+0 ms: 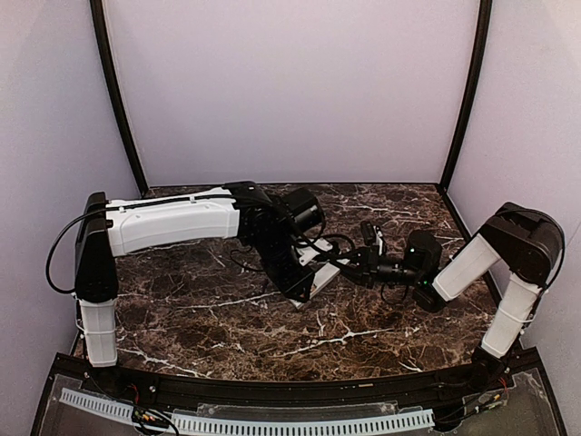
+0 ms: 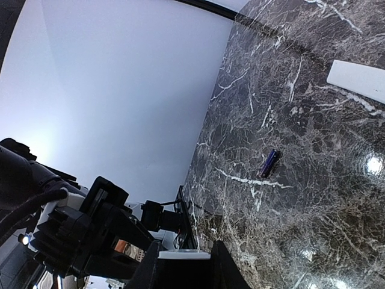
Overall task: Load the batteries into the remote control
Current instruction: Place the battery in the battery compartment.
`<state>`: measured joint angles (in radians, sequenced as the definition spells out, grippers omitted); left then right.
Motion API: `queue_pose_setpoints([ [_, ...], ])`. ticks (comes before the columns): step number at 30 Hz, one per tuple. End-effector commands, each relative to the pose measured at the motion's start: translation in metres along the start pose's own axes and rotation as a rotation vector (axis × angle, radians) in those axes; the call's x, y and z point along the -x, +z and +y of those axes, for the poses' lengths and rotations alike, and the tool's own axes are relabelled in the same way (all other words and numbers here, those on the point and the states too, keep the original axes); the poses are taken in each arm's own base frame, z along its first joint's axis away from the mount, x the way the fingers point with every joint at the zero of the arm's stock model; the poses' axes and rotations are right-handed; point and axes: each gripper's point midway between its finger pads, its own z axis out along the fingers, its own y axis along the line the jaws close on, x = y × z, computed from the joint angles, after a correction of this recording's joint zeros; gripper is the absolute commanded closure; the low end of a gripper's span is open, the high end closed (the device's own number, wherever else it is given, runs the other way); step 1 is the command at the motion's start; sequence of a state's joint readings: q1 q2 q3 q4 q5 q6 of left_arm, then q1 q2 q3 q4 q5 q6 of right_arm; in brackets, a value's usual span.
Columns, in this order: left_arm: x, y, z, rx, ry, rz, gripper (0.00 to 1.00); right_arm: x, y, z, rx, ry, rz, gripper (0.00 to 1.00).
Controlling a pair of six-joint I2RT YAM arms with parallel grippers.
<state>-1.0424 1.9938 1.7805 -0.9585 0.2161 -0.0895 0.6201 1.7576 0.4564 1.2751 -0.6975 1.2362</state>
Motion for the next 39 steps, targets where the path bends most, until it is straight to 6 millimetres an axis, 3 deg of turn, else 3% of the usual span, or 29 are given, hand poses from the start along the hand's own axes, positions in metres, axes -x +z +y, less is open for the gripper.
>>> queue_pose_setpoints([
  [1,-0.003,-0.006,0.003,0.016,0.001,0.020,0.78,0.006,0.003,0.027,0.092,-0.067,-0.013,1.00],
  [23,0.012,-0.030,0.010,0.089,0.040,-0.063,0.62,0.003,0.003,0.020,0.083,-0.043,-0.002,1.00],
  [39,0.027,-0.062,0.010,0.082,0.058,-0.185,0.61,-0.001,0.001,0.017,0.078,-0.029,0.002,1.00],
])
